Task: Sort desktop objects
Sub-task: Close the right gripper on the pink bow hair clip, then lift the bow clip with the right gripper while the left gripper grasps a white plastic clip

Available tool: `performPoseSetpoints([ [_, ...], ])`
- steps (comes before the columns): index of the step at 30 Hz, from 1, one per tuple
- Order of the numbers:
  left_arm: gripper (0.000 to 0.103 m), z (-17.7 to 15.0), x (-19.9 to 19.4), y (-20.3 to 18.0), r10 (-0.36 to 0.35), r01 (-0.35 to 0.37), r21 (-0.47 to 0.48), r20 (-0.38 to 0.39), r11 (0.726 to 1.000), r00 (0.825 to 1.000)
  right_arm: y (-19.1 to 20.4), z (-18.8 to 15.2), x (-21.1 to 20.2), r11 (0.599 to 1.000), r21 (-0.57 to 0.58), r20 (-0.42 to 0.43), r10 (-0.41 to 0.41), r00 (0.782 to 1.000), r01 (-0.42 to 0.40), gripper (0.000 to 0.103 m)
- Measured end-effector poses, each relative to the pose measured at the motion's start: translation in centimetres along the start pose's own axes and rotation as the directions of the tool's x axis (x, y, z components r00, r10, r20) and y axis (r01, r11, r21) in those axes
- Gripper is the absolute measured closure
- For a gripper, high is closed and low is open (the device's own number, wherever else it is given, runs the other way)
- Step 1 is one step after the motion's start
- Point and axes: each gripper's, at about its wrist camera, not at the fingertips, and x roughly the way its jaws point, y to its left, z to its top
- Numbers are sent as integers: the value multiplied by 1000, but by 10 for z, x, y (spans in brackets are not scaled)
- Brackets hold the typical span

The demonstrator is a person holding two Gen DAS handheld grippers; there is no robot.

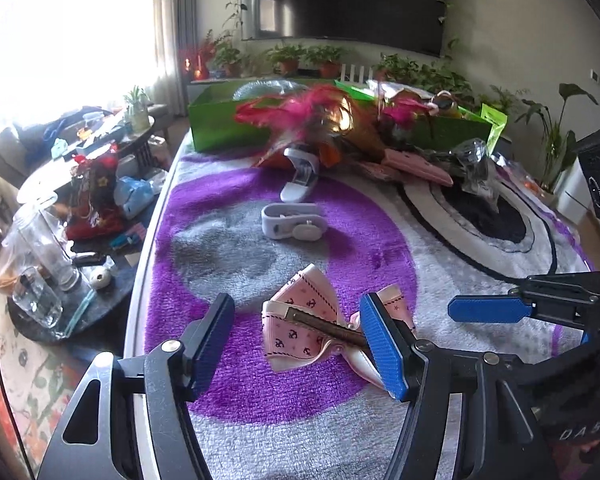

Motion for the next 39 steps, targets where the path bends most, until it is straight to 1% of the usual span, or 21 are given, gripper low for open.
performPoseSetpoints([
  [1, 37, 0, 1, 1, -6, 6, -5, -7, 1000, 1000, 1, -1, 0, 1000, -7, 1, -7, 1000, 7, 48],
  [2, 40, -1, 2, 2, -5, 5, -12, -9, 1000, 1000, 1, -1, 1, 1000, -14, 3, -12, 1000, 12, 48],
  [3, 44, -2, 2, 3, -3, 3, -13, -10, 1000, 1000, 1, 0, 2, 1000, -22, 6, -18, 1000, 18, 48],
  [4, 51, -2, 2, 5, -1, 1, -13, -13, 1000, 1000, 2, 0, 2, 999, -34, 10, -20, 1000, 21, 48],
  [5, 53, -3, 2, 7, -3, 2, -21, -17, 1000, 1000, 2, 0, 2, 999, -47, 17, -20, 1000, 21, 48],
  [7, 54, -3, 0, 13, -4, 3, -45, -14, 999, 1000, 2, 4, 3, 998, -67, 18, -14, 1000, 15, 53],
  [9, 54, -3, -2, 16, -11, 10, -57, -9, 998, 1000, 8, 8, 5, 996, -94, -1, -1, 1000, 1, 72],
  [11, 54, -2, -4, 15, -18, 18, -55, -4, 998, 1000, 16, 10, 6, 991, -130, -7, 13, 1000, -14, 81],
  [12, 54, -3, -4, 15, -19, 19, -54, -6, 998, 1000, 22, 11, 8, 987, -157, -4, 25, 1000, -25, 83],
  [14, 54, -3, -4, 16, -7, 6, -52, -10, 999, 1000, 33, 14, 10, 976, -213, 2, 52, 999, -51, 82],
  [16, 54, -3, -5, 17, 10, -11, -55, -8, 998, 1000, 38, 17, 15, 967, -248, -13, 52, 999, -53, 82],
  [17, 54, -3, -6, 19, 20, -20, -57, -5, 998, 1000, 40, 20, 19, 964, -260, -25, 51, 998, -56, 80],
  [19, 54, -3, -9, 24, 23, -23, -69, 1, 997, 1000, 40, 23, 23, 958, -279, -30, 53, 998, -60, 80],
  [22, 54, -4, -8, 31, 36, -37, -89, -10, 995, 999, 39, 25, 29, 950, -308, -60, 40, 997, -56, 72],
  [23, 54, -4, -8, 33, 35, -36, -94, -11, 995, 999, 38, 26, 31, 949, -307, -73, 47, 996, -68, 71],
  [25, 54, -5, -7, 35, 40, -42, -99, -15, 994, 999, 36, 25, 35, 952, -298, -95, 46, 994, -72, 72],
  [26, 53, -5, -6, 35, 42, -43, -101, -13, 994, 999, 33, 24, 38, 955, -287, -105, 42, 994, -70, 74],
  [29, 54, -3, -6, 34, 40, -41, -98, -9, 994, 999, 28, 23, 34, 962, -260, -101, 53, 993, -78, 85],
  [32, 54, -1, -7, 29, 26, -26, -88, -3, 996, 1000, 21, 24, 26, 971, -223, -84, 63, 994, -81, 87],
  [37, 54, 10, -5, 20, 11, -10, -72, 18, 997, 1000, -5, 22, 5, 993, -110, -40, 34, 999, -39, 89],
  [39, 54, 17, 1, 15, 0, 2, -73, 18, 997, 1000, -20, 21, -2, 998, -61, -27, -4, 1000, 2, 89],
])
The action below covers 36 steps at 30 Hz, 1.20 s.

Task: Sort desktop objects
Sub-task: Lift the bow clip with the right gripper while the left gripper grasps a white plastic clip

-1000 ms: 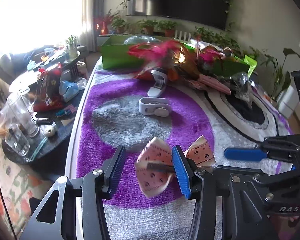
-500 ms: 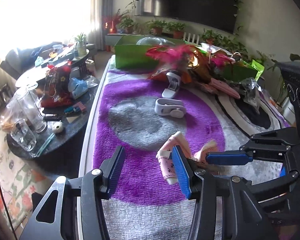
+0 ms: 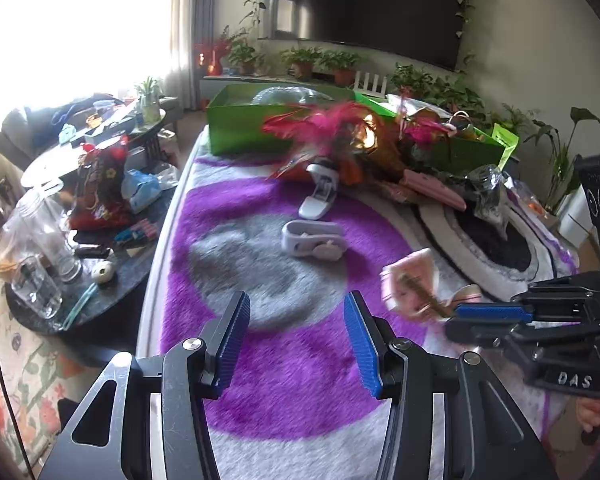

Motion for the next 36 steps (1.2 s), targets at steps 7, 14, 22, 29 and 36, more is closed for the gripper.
performPoseSetpoints([
  [7, 53, 23, 32, -26, -20, 19, 163, 6, 986, 1000, -38, -9, -6, 988, 138, -3, -63, 998, 63, 89],
  [14, 53, 45, 57, -18, -40, 41, 284, -8, 958, 999, -43, -14, -11, 989, 143, 9, -49, 999, 47, 89],
  [22, 47, 50, 85, -3, -146, 178, 294, -126, 939, 981, -50, -14, -11, 986, 165, 0, -26, 1000, 26, 88],
  [29, 49, 38, 86, -13, -140, 178, 299, -145, 938, 979, -48, -11, -9, 985, 167, 2, -31, 1000, 30, 88],
  [36, 80, 23, 70, -38, -165, 207, 241, -184, 948, 969, -51, -10, -7, 985, 172, -1, -30, 1000, 30, 88],
])
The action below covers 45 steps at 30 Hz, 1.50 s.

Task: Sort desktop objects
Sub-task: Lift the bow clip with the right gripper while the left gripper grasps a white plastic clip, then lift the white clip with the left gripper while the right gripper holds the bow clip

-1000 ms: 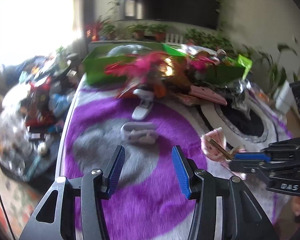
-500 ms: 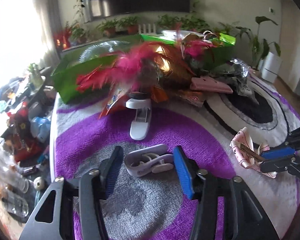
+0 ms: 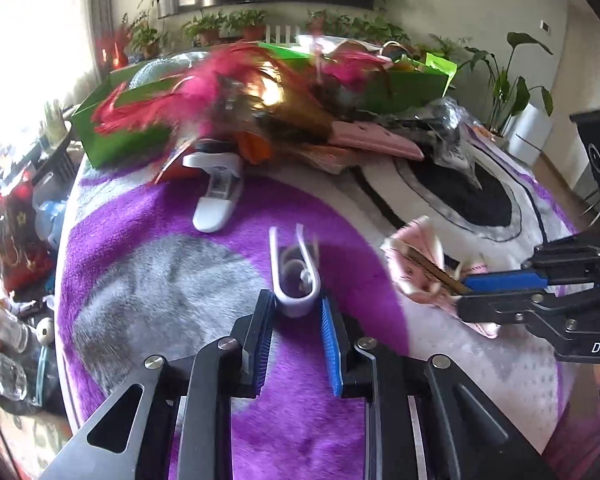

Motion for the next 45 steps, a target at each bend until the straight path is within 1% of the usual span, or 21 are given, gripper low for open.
performPoseSetpoints([
  [4, 80, 1, 0, -9, 22, -22, 9, 8, 1000, 1000, 3, -1, -1, 1000, -19, 3, -13, 1000, 13, 85],
  [6, 80, 3, -1, -10, 42, -42, -6, 18, 999, 999, 4, -1, -2, 999, -30, 7, -22, 1000, 23, 83],
  [9, 80, 6, -1, -7, 40, -39, -32, 16, 999, 999, 6, 0, -4, 999, -44, 17, -32, 999, 33, 80],
  [11, 80, 7, 0, -6, 59, -58, -39, 20, 998, 998, 6, 0, -6, 998, -51, 23, -32, 999, 34, 80],
  [16, 80, 10, 8, -5, 63, -63, -62, 6, 996, 998, 7, 0, -6, 997, -67, 25, -41, 999, 43, 77],
  [18, 80, 9, 12, -6, 70, -70, -61, -1, 996, 998, 7, 0, 0, 997, -69, 9, -45, 999, 46, 71],
  [20, 80, 10, 12, -6, 74, -74, -62, 4, 995, 997, 8, -1, 4, 996, -74, 6, -39, 999, 39, 67],
  [22, 80, 12, 12, -5, 75, -74, -72, 9, 995, 997, 10, -1, 4, 995, -81, 18, -48, 999, 49, 69],
  [24, 80, 12, 12, -4, 68, -66, -82, 15, 994, 998, 9, 0, 4, 995, -77, 22, -57, 998, 58, 84],
  [26, 80, 12, 12, -2, 59, -58, -93, 18, 994, 998, 7, 0, 1, 997, -66, 27, -34, 999, 35, 86],
  [29, 80, 12, 11, -2, 64, -61, -96, 25, 993, 998, 7, 1, -6, 998, -60, 46, -26, 999, 28, 86],
  [35, 80, 15, -6, -11, 68, -62, -74, 82, 995, 994, 3, 6, -15, 999, -40, 69, -16, 997, 19, 86],
  [42, 80, 19, -28, -23, 114, -107, -68, 112, 992, 987, -2, 8, -24, 1000, -15, 88, -26, 996, 27, 86],
  [45, 80, 22, -38, -28, 165, -158, -57, 139, 986, 977, -4, 13, -28, 1000, 1, 98, -26, 995, 26, 86],
])
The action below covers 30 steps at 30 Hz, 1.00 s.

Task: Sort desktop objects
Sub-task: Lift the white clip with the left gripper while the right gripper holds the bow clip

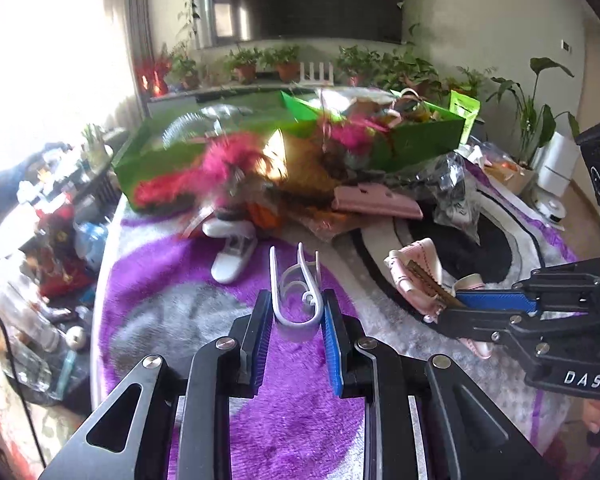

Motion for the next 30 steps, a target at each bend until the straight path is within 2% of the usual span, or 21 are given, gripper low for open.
performPoseSetpoints([
  [13, 80, 20, -12, -1, 5, -4, -8, 48, 1000, 999, -5, 24, -14, 1000, 1, 34, 10, 999, -10, 86],
  [18, 80, 13, -6, 5, 14, -14, -7, 32, 1000, 999, -9, 29, -11, 1000, 3, 30, 13, 999, -13, 85],
  [21, 80, 5, 2, 7, -15, 15, -17, 1, 1000, 1000, -15, 28, -7, 1000, 14, 24, 19, 1000, -19, 85],
  [24, 77, -5, 13, 2, -31, 33, 28, -48, 999, 998, -20, 28, -2, 999, 28, 13, 25, 1000, -25, 85],
  [27, 69, -16, 21, -1, -32, 39, 73, -89, 997, 995, -20, 25, 1, 999, 22, 2, 23, 1000, -23, 85],
  [30, 60, -19, 21, -1, -62, 69, 72, -88, 995, 994, -23, 25, -1, 999, 26, 10, 23, 1000, -23, 85],
])
